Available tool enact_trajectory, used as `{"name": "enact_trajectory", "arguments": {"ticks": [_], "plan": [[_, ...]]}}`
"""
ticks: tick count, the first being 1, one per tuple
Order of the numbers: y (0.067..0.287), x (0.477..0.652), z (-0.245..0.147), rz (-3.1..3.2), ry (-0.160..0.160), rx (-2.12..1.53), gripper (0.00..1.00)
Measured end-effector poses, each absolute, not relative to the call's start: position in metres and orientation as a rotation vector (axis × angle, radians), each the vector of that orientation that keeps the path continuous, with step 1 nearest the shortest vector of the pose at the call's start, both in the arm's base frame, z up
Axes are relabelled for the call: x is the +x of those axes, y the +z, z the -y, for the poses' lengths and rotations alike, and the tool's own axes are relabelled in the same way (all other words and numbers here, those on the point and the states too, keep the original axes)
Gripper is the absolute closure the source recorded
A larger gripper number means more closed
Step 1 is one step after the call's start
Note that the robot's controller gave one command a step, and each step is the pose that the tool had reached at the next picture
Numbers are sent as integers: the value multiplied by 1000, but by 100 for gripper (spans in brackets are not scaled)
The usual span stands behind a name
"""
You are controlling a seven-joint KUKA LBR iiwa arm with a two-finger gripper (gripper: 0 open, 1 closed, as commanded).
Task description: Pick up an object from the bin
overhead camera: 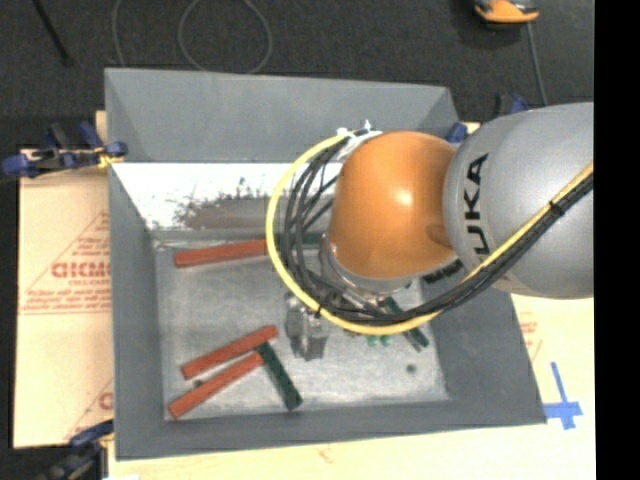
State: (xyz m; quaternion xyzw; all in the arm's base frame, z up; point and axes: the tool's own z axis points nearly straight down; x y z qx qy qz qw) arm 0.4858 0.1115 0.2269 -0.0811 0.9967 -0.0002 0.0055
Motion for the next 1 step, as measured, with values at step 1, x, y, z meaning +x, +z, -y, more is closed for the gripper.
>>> {"name": "enact_trajectory", "arguments": {"ticks": [1], "plan": [[157, 471, -130, -3135, 0, -266, 100]]}}
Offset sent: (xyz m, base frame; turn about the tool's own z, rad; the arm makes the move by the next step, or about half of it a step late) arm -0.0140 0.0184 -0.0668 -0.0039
